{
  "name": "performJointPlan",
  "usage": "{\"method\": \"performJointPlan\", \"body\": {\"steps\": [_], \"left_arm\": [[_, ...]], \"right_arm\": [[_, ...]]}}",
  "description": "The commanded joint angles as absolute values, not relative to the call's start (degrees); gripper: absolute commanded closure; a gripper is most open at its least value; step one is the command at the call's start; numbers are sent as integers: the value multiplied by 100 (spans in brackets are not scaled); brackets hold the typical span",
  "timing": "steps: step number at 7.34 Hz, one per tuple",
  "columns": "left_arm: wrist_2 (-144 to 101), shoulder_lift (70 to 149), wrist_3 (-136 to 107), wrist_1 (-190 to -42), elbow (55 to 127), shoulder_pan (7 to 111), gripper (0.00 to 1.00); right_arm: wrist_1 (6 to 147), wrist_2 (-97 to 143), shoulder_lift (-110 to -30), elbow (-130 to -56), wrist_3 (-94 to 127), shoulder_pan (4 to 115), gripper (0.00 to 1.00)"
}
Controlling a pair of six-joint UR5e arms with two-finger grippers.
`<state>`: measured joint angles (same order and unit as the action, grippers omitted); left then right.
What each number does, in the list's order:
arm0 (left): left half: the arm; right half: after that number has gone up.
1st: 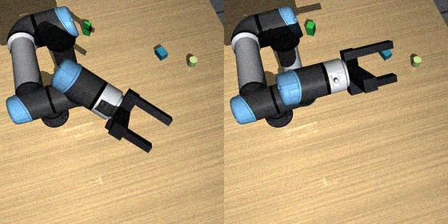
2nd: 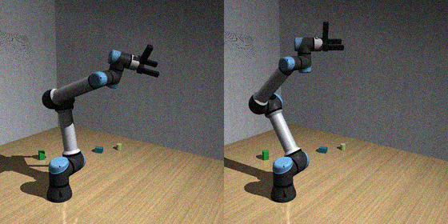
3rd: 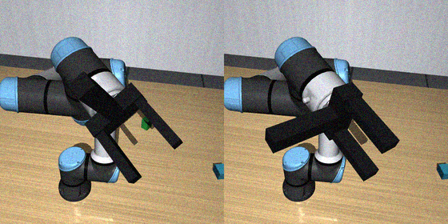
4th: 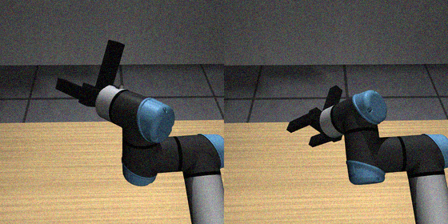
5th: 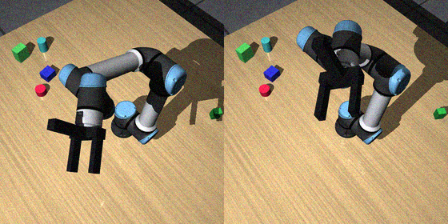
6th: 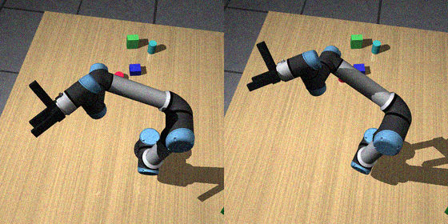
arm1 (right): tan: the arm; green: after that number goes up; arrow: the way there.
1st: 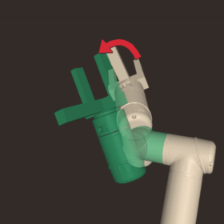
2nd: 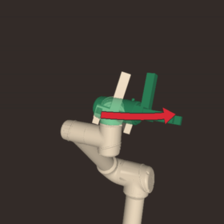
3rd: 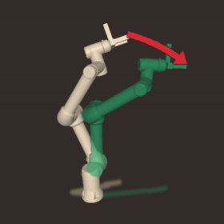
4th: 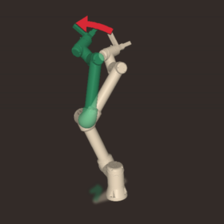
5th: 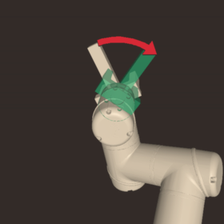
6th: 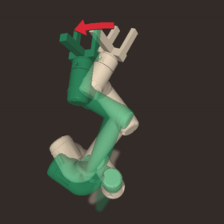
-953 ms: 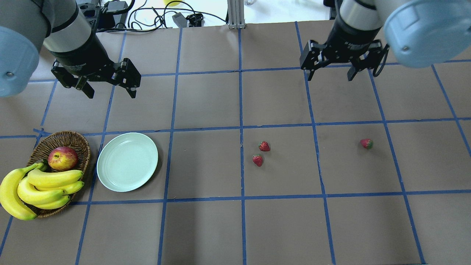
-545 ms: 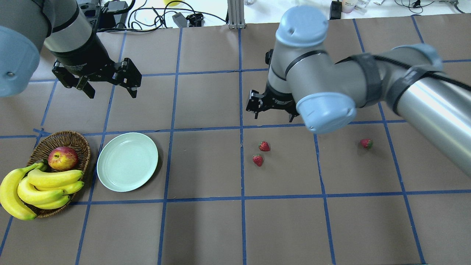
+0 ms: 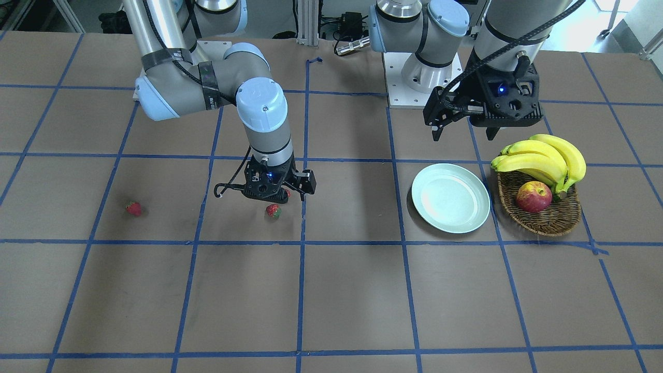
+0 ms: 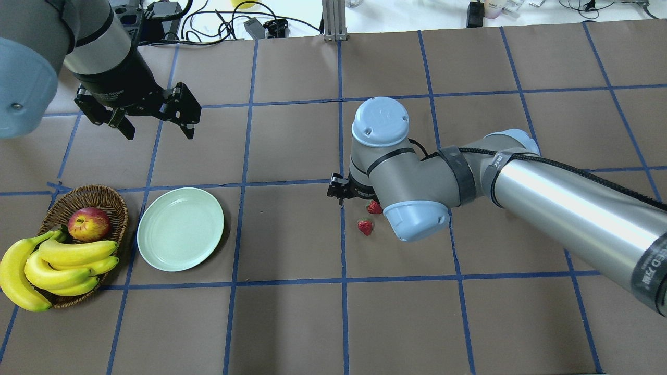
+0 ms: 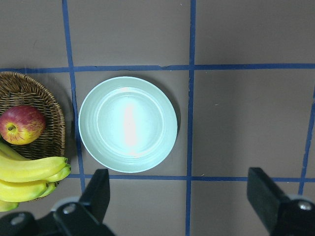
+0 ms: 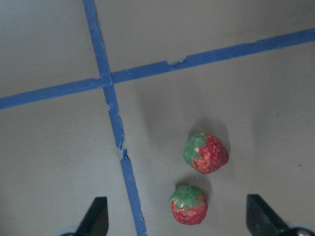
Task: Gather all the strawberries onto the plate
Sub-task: 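Lower the right gripper onto one of the paired strawberries and grasp it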
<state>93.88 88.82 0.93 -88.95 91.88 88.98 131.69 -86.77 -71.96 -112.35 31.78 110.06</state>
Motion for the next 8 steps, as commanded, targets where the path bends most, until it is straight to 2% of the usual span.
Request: {"method": "performJointPlan", "body": {"steps": [1, 2, 3, 5, 6, 7, 8], "left_arm": [[9387, 8868, 114, -8895, 9193, 8912, 0], [9387, 8868, 97, -8877, 9176, 8903, 0], [9335, 8851, 53, -8894, 9176, 8912, 0], [9351, 8859, 18, -8790, 9193, 8912, 0], [9325, 8885, 26, -8780, 9193, 8877, 0], [9316, 8877, 35, -8789, 9193, 8877, 0], [9316, 8877, 122, -8789, 9185, 8877, 0]], "right_arm": [[13307, -8684, -7189, -11522, 3164, 11048, 0], [13446, -8701, -7155, -11531, 3155, 11048, 3], [13543, -8719, -7128, -11575, 3147, 11048, 16], [13553, -8693, -7119, -11811, 3146, 11048, 18], [13570, -8666, -7119, -11821, 3146, 11048, 23], [13579, -8666, -7119, -11813, 3146, 11048, 43], [13649, -8701, -7110, -11830, 3146, 11048, 58]]}}
